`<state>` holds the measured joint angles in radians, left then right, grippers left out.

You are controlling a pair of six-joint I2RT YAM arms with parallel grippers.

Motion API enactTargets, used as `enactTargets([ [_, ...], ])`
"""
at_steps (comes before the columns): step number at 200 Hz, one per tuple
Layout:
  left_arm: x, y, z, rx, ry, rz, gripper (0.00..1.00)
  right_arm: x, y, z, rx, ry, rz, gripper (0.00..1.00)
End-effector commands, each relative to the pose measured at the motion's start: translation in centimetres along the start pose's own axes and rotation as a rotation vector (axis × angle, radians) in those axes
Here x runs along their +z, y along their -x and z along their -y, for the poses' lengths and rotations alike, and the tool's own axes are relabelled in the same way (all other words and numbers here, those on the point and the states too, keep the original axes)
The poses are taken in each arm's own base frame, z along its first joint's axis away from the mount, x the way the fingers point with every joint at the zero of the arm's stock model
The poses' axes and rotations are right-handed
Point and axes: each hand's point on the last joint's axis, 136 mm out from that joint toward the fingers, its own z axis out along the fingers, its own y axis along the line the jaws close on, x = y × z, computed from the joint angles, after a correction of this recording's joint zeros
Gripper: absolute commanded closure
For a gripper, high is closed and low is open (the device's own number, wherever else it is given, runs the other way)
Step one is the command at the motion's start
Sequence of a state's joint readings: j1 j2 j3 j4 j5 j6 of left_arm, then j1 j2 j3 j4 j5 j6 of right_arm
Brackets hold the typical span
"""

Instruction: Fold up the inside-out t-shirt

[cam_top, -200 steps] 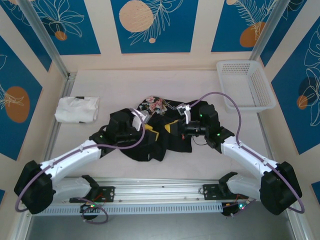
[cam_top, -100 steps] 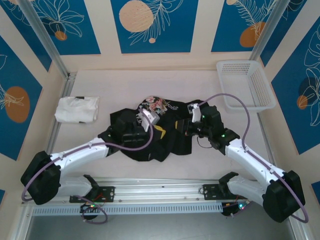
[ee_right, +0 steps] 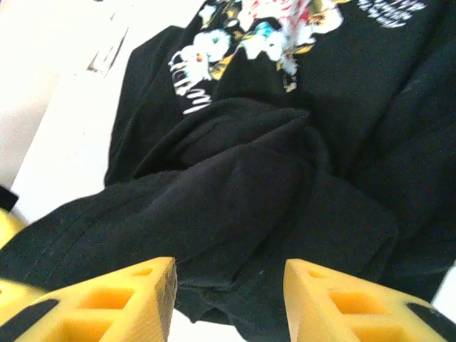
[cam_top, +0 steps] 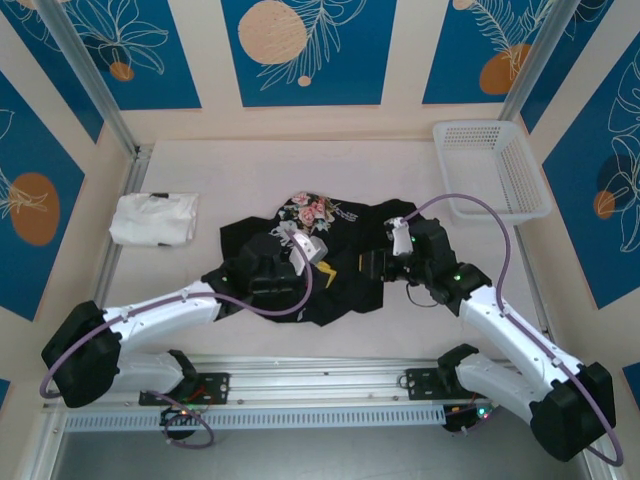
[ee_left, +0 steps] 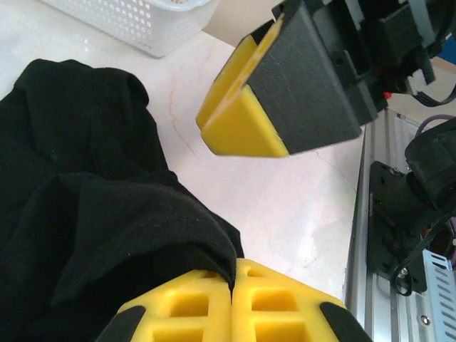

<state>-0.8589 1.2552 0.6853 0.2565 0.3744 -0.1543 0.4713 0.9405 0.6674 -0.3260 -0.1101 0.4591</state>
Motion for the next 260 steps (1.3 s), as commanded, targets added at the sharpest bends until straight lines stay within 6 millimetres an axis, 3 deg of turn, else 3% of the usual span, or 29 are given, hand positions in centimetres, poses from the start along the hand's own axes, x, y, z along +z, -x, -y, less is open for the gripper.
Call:
enactTargets([
  [1, -0.6, 1.0, 0.1, 0.022, 0.016, 0.055, 1.0, 0.1, -0.5, -1.6, -0.04, 0.089, -0.027, 0.55],
  [22, -0.4, 0.8, -0.3, -0.026, 0.036, 0.057, 1.0, 0.2, -0.4, -0.6, -0.033, 0.024, -0.038, 0.54],
  [68, -0.3, 3.0, 0.0, -0.106, 0.018, 0.149, 1.0, -0.4, -0.2, -1.0, -0.111, 0.032, 0.011, 0.54],
  [89, -1.6, 4.9, -0.3, -0.114, 0.068, 0.197, 1.0, -1.0, 0.2, -1.6, -0.141, 0.059, 0.042, 0.53],
  [114, -3.7, 8.7, 0.3, -0.1, 0.09, 0.28, 1.0, -1.1, 0.7, -2.9, -0.191, 0.112, 0.067, 0.52],
  [139, -5.6, 11.7, 0.5, -0.071, 0.134, 0.335, 1.0, 0.2, 0.8, -1.4, -0.187, 0.042, 0.086, 0.49],
  [166, -6.5, 13.4, 0.5, -0.047, 0.166, 0.363, 1.0, 2.8, -0.3, 0.6, -0.071, -0.004, 0.029, 0.49],
  [200, -7.6, 15.0, -0.3, -0.021, 0.228, 0.384, 1.0, 4.2, -0.7, 0.1, -0.014, 0.051, 0.017, 0.53],
  [225, -8.0, 16.6, -0.7, -0.019, 0.244, 0.392, 1.0, 3.3, 0.3, -0.1, -0.051, 0.024, 0.044, 0.54],
  [260, -7.2, 18.5, -0.1, -0.016, 0.2, 0.402, 1.0, 0.0, 2.0, -0.6, -0.176, -0.026, 0.127, 0.53],
])
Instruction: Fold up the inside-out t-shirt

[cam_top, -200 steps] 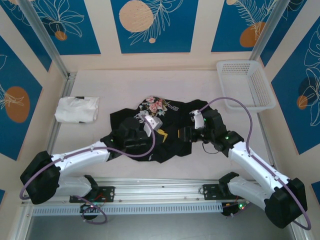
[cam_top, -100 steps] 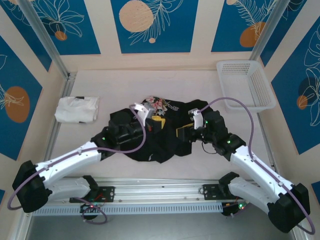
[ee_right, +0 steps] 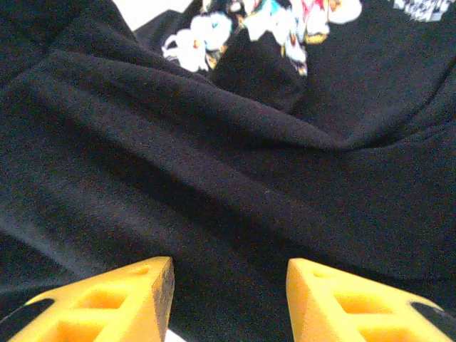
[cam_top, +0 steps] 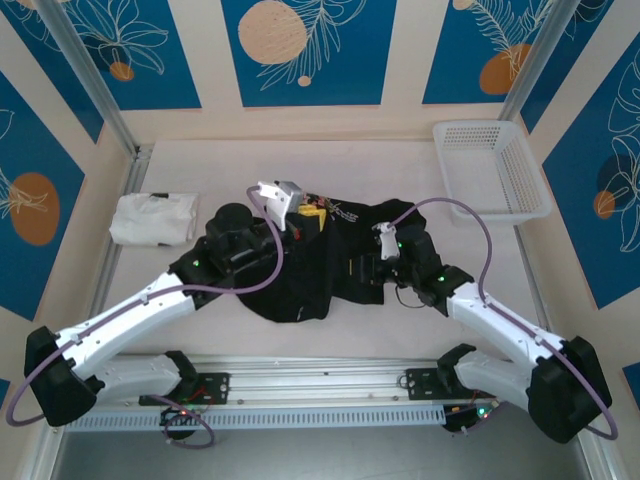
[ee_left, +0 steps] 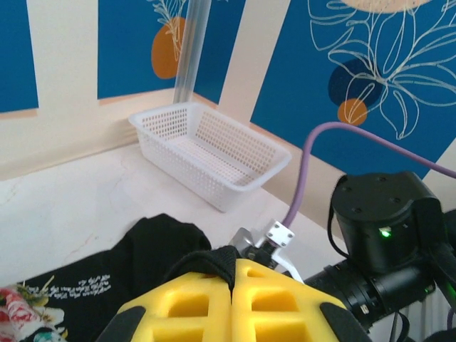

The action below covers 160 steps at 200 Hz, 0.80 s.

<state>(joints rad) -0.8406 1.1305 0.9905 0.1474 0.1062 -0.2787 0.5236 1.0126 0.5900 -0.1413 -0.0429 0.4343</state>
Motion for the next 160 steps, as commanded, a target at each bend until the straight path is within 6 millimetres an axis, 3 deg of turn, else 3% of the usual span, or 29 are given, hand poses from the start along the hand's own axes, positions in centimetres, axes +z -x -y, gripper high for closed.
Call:
enactTargets([
  [1, 0.6, 2.5, 0.7, 0.013, -0.026, 0.042, 1.0, -2.8, 2.7, -1.1, -0.114, -0.01, 0.099, 0.53],
  [39, 2.6, 1.0, 1.3, -0.042, -0.081, 0.0, 1.0, -6.4, 4.4, -7.0, -0.246, 0.246, 0.239, 0.48],
  [73, 3.5, 0.6, 2.5, -0.069, -0.142, -0.013, 1.0, -5.8, 6.2, -9.2, -0.26, 0.32, 0.327, 0.45],
  [92, 3.7, 0.3, 2.8, -0.076, -0.157, -0.026, 1.0, -4.4, 7.1, -9.1, -0.238, 0.295, 0.328, 0.46],
  [101, 3.6, 0.1, 2.8, -0.076, -0.158, -0.028, 1.0, -3.7, 7.5, -8.4, -0.21, 0.246, 0.325, 0.52],
  [119, 3.0, 0.1, 2.6, -0.074, -0.146, -0.018, 1.0, -2.9, 7.8, -6.4, -0.176, 0.15, 0.313, 0.88],
  [129, 2.8, -0.1, 2.3, -0.069, -0.131, -0.014, 0.99, -3.1, 7.7, -5.8, -0.17, 0.137, 0.32, 1.0],
  [146, 2.4, -0.8, 1.7, -0.053, -0.106, -0.023, 0.95, -3.7, 7.4, -5.0, -0.159, 0.145, 0.334, 1.0],
  [160, 1.9, -1.9, 1.0, -0.038, -0.083, -0.047, 0.82, -4.2, 6.8, -4.0, -0.135, 0.145, 0.325, 1.0],
])
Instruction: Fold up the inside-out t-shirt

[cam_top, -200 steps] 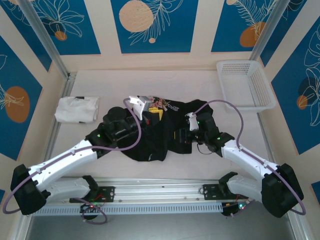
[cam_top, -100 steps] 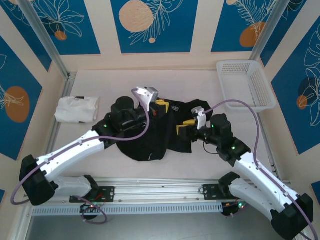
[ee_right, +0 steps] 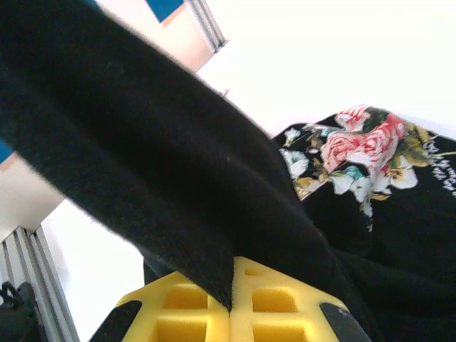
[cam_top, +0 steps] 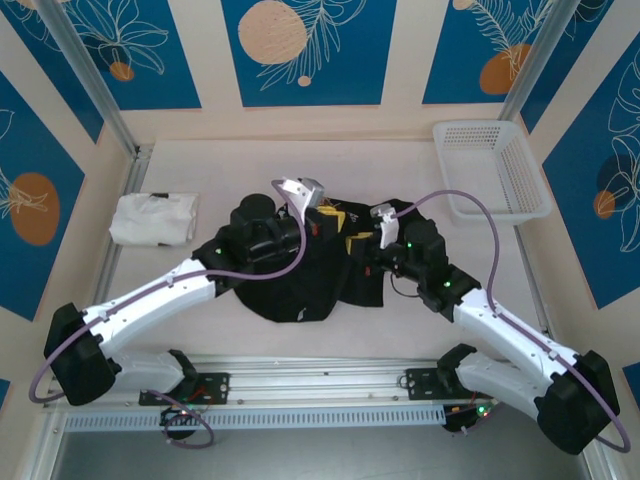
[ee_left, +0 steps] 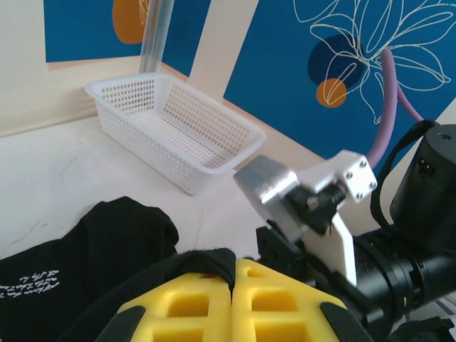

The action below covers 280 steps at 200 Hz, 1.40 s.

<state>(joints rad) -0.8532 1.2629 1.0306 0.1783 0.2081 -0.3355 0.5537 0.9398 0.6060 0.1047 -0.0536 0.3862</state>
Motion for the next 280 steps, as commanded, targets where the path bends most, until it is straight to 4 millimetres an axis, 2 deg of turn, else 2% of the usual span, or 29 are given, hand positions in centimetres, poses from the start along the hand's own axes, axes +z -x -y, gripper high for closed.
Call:
enactTargets([
  [1, -1.5, 0.5, -0.1, 0.032, 0.011, 0.041, 0.8, -1.5, 0.7, 1.0, 0.024, -0.016, 0.047, 1.0],
  [11, -2.0, -0.5, -0.8, 0.04, 0.035, 0.023, 0.66, -2.1, 0.1, 1.6, 0.045, -0.02, 0.037, 1.0],
  [30, -3.0, -2.9, -2.9, 0.038, 0.1, -0.01, 0.5, -2.9, -1.4, 2.6, 0.092, -0.02, 0.01, 1.0],
  [58, -3.3, -7.0, -5.1, 0.07, 0.167, -0.124, 0.4, -3.6, -3.4, 4.1, 0.171, -0.018, -0.009, 1.0],
  [92, -1.7, -11.6, -6.5, 0.065, 0.165, -0.272, 0.36, -4.0, -3.9, 5.3, 0.217, -0.016, 0.001, 1.0],
  [171, 2.8, -17.5, -7.8, -0.049, 0.107, -0.435, 0.37, -4.7, -4.2, 6.6, 0.294, -0.038, 0.033, 1.0],
  [187, 4.1, -18.2, -7.4, -0.103, 0.059, -0.423, 0.4, -4.6, -4.4, 6.9, 0.308, -0.041, 0.039, 1.0],
  [201, 5.4, -18.2, -6.9, -0.15, 0.01, -0.394, 0.5, -4.5, -4.5, 7.1, 0.319, -0.043, 0.042, 1.0],
  [217, 6.5, -18.1, -7.0, -0.184, -0.01, -0.36, 0.7, -4.6, -4.5, 7.3, 0.327, -0.053, 0.044, 1.0],
  [235, 7.0, -17.7, -7.5, -0.192, -0.01, -0.338, 1.0, -5.0, -4.6, 8.0, 0.348, -0.096, 0.047, 1.0],
  [260, 5.7, -15.2, -7.6, -0.186, -0.029, -0.26, 1.0, -6.1, -5.4, 10.4, 0.452, -0.243, 0.038, 1.0],
  [280, 3.7, -12.2, -6.7, -0.147, -0.052, -0.174, 1.0, -6.7, -6.0, 11.6, 0.5, -0.336, 0.008, 0.91],
])
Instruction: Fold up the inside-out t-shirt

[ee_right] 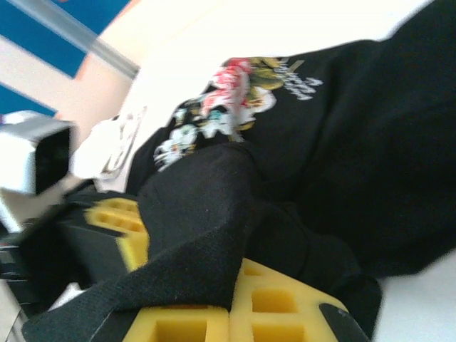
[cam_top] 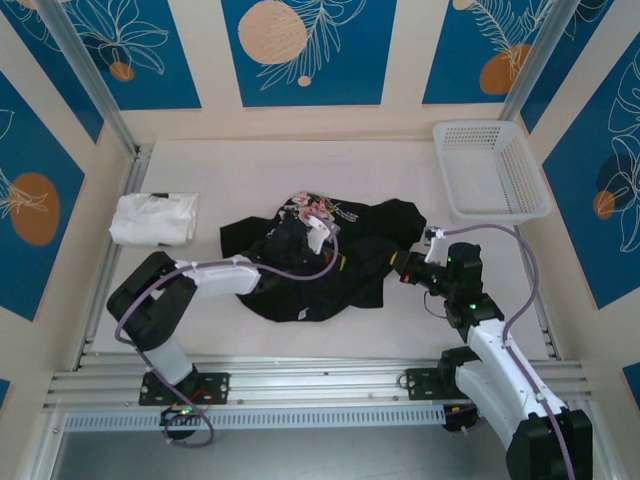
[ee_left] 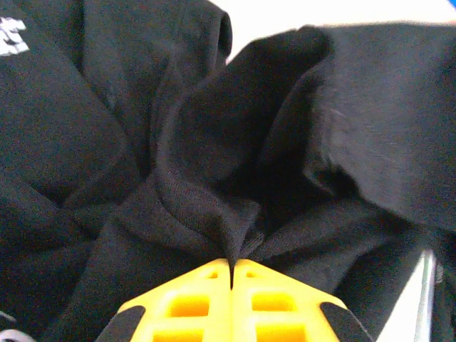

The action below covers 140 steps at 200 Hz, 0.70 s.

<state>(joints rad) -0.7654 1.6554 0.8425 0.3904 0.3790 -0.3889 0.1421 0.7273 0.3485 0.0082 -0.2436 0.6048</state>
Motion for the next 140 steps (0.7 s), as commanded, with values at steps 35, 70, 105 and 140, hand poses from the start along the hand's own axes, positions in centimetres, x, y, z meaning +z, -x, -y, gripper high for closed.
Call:
enactTargets([
  [35, -8.5, 7.2, 5.3, 0.177, -0.099, 0.266, 1.0, -0.4, 0.5, 1.4, 0.056, -0.128, -0.034, 0.72],
  [70, -11.7, 8.3, 5.9, 0.27, -0.037, 0.304, 1.0, -0.8, 0.9, -1.1, -0.111, -0.065, -0.057, 0.57],
  [105, -12.8, 8.7, 6.3, 0.296, -0.029, 0.311, 1.0, -1.3, 1.0, -6.2, -0.272, 0.117, -0.054, 0.46],
  [140, -12.9, 8.3, 6.5, 0.3, -0.045, 0.304, 1.0, 0.6, 0.9, -8.0, -0.301, 0.169, -0.096, 0.41],
])
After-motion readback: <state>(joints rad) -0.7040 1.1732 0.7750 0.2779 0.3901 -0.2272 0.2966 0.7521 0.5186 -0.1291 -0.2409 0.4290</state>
